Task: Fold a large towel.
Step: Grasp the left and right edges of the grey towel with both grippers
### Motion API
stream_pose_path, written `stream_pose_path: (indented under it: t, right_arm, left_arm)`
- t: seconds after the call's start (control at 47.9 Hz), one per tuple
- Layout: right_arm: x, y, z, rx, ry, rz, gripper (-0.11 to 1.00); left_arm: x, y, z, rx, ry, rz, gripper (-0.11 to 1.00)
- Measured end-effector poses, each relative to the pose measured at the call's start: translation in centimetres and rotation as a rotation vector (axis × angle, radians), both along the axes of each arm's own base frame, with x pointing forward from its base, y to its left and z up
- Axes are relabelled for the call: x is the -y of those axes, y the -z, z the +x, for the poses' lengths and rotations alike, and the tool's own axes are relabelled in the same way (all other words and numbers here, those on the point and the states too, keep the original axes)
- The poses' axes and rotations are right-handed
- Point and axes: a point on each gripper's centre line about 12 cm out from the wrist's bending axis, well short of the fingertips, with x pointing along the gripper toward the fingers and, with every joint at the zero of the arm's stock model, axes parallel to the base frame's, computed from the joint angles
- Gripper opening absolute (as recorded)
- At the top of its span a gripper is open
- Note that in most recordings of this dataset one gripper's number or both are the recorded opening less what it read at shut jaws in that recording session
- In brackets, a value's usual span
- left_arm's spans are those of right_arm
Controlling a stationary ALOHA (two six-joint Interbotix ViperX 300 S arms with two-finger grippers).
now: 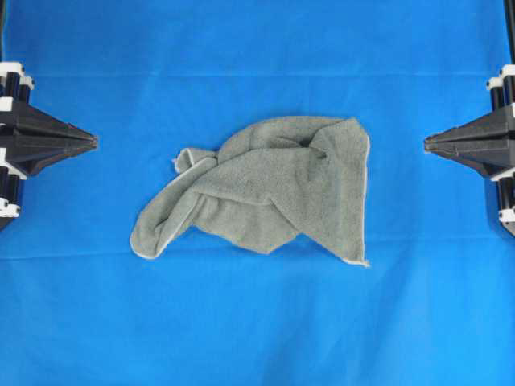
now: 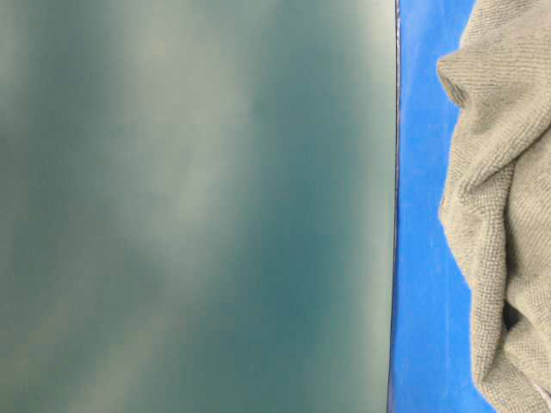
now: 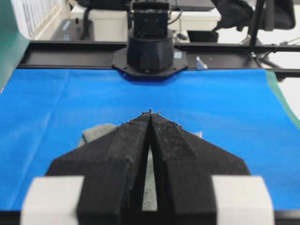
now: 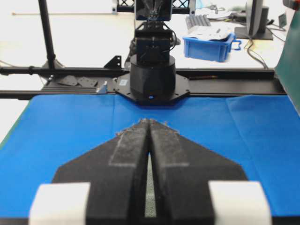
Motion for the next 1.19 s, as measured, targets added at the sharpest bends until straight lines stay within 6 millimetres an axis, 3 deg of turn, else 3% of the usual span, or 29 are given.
stream_pose_path:
  t: [0.209, 0.585, 0.668, 0.773, 0.815, 0.877, 1.024, 1.191]
  right_arm:
    - [-0.9, 0.9, 0.9, -0.155, -0.043, 0.018, 0.00]
    - [-3.0, 6.2, 2.6, -0.517, -0.091, 0.201, 0.00]
    - [-3.7, 7.9, 3.1, -0.603, -0.096, 0.231, 0.00]
    - [-4.4, 9.9, 4.0, -0.702, -0.090, 0.260, 0.02]
    - [-4.6, 10.6, 4.3, -0.738, -0.082, 0.276, 0.08]
    - [-4.7, 11.8, 4.9, -0.792, -0.061, 0.304, 0.28]
    - [-5.2, 13.8, 6.2, -0.887, -0.032, 0.335, 0.64]
    - [-6.1, 15.9, 7.6, -0.972, -0.023, 0.331, 0.63]
  left_arm:
    - [2.2, 1.0, 1.2, -0.132, 0.104, -0.023, 0.00]
    - [5.5, 6.9, 3.6, -0.422, 0.211, -0.069, 0.01]
    - [5.9, 8.2, 4.0, -0.479, 0.209, -0.099, 0.14]
    - [6.0, 10.0, 4.4, -0.563, 0.190, -0.142, 0.47]
    - [6.0, 10.9, 4.5, -0.604, 0.182, -0.151, 0.59]
    - [6.1, 12.3, 4.7, -0.672, 0.167, -0.170, 0.73]
    - [6.3, 15.4, 5.1, -0.816, 0.135, -0.187, 0.81]
    - [6.7, 17.4, 5.9, -0.928, 0.116, -0.179, 0.85]
